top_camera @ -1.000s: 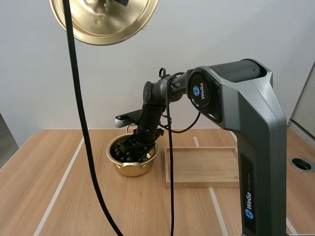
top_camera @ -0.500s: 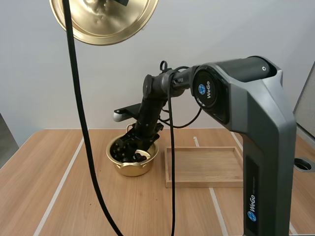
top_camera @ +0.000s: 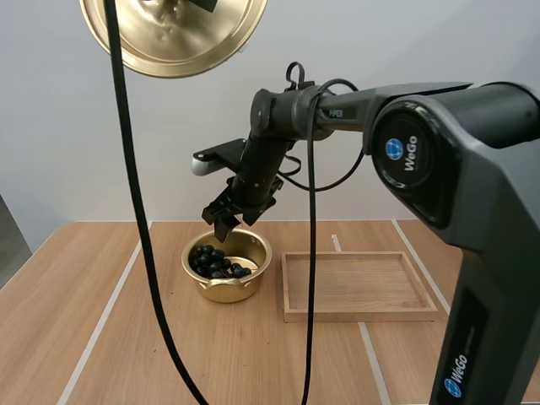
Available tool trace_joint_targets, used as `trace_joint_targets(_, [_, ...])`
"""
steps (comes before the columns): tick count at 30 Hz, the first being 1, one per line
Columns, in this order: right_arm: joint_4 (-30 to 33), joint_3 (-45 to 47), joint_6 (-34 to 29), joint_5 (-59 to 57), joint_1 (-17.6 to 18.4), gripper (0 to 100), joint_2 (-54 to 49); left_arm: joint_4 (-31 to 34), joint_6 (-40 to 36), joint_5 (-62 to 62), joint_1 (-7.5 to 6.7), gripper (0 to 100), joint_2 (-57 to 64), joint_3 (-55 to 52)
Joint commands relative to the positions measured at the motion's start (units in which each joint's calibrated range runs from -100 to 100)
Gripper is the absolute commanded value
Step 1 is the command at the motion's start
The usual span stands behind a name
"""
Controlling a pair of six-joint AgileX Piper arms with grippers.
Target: Open the pot, put the grape inside, and close it
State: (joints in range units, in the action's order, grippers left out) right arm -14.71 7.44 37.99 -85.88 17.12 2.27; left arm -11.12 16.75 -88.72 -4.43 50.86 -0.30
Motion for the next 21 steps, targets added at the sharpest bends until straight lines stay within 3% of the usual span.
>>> trace_joint_targets(1, [0.44, -0.28, -0.05, 0.09, -0.65, 96, -4.49, -0.13, -0.55, 4.31, -0.24, 0, 0.28, 0.39])
trace_joint_targets(9, [0.44, -0.28, -0.36, -1.98, -4.89, 96, -14.16, 1.12, -1.36, 5.36, -0.24, 0, -0.1, 0.39])
trace_joint_targets(21, [0.84, 0.46, 0.37, -11.34, -15.89, 96, -24.36, 1.12, -3.05, 4.74, -0.24, 0, -2.27, -0.31])
